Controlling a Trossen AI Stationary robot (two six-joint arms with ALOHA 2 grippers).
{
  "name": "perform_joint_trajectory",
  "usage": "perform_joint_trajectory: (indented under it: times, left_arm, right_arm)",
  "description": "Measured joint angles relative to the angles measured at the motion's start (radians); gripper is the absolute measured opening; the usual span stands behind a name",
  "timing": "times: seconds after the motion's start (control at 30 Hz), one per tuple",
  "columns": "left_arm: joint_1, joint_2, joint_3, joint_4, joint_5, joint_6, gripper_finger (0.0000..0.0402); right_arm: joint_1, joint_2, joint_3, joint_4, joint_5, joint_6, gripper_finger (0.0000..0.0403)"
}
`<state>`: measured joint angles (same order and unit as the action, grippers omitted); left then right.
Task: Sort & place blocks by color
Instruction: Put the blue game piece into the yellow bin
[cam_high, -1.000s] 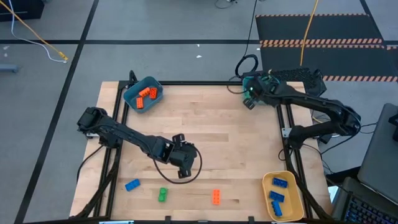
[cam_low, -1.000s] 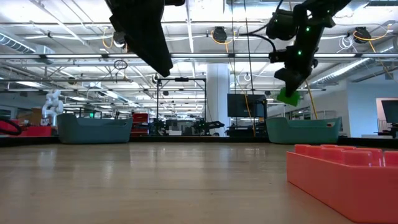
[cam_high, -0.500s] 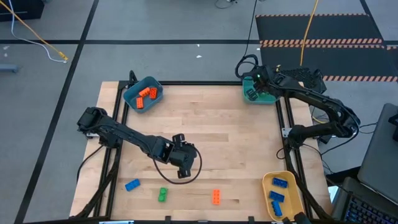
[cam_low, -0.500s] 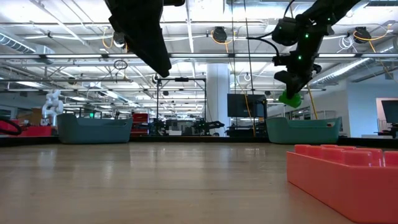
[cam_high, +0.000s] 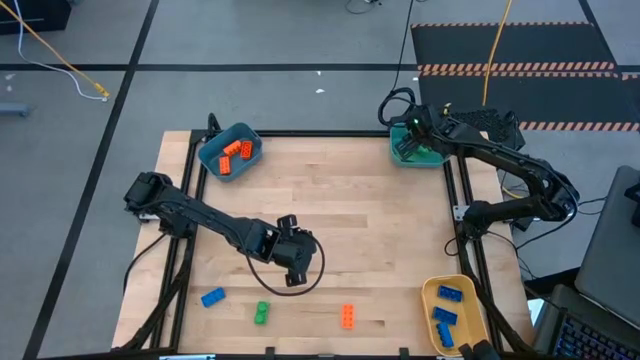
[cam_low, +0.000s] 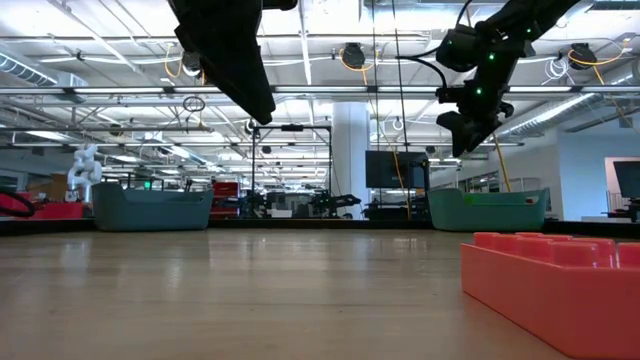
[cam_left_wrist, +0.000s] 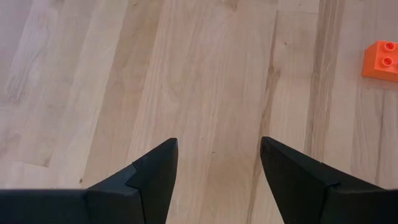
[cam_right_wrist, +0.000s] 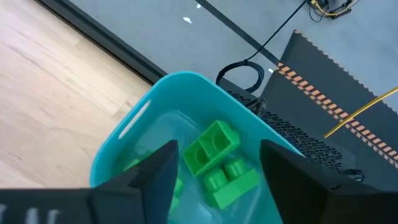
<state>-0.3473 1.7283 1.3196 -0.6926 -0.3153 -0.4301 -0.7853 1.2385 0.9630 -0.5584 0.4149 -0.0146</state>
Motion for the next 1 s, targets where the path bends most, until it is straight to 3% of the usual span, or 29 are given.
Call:
perform_joint_trajectory:
  times: [0.2,0.43,0.77,0.87,1.0]
  left_arm:
    - [0.000,0.000,0.000,0.000,0.000,0.000,0.0232]
    - [0.000,0.000,0.000,0.000,0.000,-0.010,0.0232]
    - [0.000,0.000,0.000,0.001,0.000,-0.032,0.0232]
    - [0.000,0.000,0.000,0.011,0.000,-0.014,0.0232]
    - [0.000,0.000,0.000,0.150,-0.008,0.089,0.0232]
  right_arm:
    - [0.004,0.000,0.000,0.001,-0.002,-0.003,0.0255]
    - [0.007,0.000,0.000,0.025,-0.080,-0.004,0.0258]
    - [0.008,-0.001,0.000,0.086,-0.087,-0.024,0.0258]
    - [0.027,-0.006,-0.004,0.089,-0.209,0.021,0.0258]
    - [0.106,-0.028,-0.065,0.245,-0.371,0.037,0.0258]
